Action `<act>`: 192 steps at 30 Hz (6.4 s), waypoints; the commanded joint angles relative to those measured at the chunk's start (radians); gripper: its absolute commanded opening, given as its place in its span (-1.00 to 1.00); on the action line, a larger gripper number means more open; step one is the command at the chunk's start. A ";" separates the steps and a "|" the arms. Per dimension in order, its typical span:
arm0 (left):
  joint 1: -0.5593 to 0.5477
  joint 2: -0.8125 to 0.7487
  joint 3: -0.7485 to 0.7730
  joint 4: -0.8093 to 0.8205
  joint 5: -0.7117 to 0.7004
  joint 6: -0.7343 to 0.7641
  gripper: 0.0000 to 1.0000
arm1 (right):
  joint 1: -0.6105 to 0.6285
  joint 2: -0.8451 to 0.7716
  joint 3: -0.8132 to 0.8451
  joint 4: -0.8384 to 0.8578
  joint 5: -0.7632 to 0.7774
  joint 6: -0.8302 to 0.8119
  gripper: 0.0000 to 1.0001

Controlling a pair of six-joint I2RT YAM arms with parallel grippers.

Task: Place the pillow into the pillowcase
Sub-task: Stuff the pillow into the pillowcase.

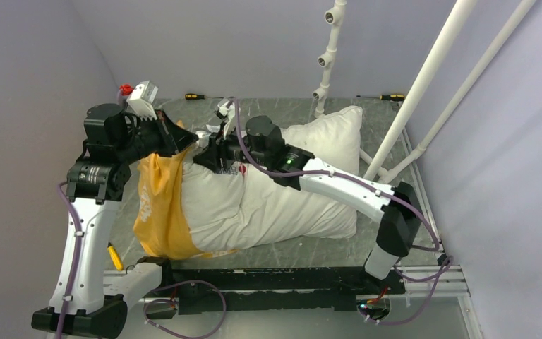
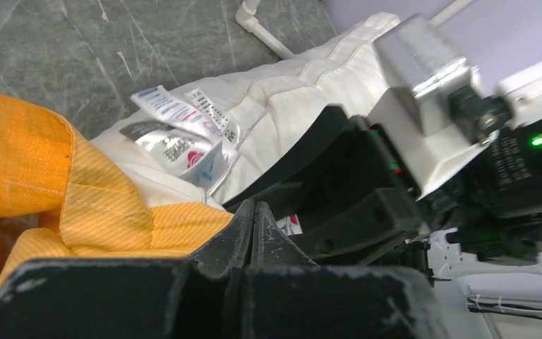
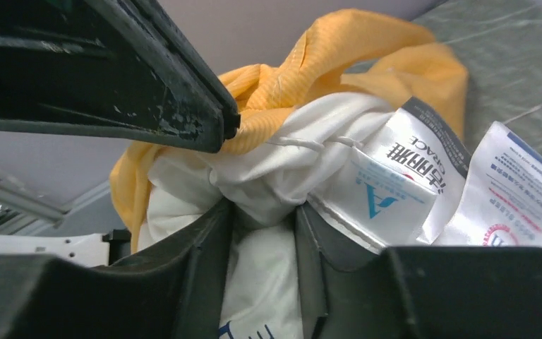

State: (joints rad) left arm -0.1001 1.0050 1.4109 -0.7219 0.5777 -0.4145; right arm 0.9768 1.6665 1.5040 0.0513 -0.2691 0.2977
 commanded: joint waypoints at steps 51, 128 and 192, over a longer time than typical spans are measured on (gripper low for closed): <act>0.506 0.095 -0.089 -0.229 -0.534 0.098 0.78 | 0.065 0.326 -0.148 0.424 -0.265 0.591 -0.53; -0.225 0.142 0.126 0.214 0.195 -0.537 -1.00 | -0.042 0.415 0.206 0.145 0.133 0.647 -0.54; -0.179 0.186 0.140 0.087 0.062 -0.395 -1.00 | -0.062 -0.073 -0.291 0.422 -0.274 0.634 0.57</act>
State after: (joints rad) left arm -0.2657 1.2194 1.5112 -0.7013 0.5198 -0.7799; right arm 0.9180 1.5009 1.1351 0.3012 -0.4995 0.8608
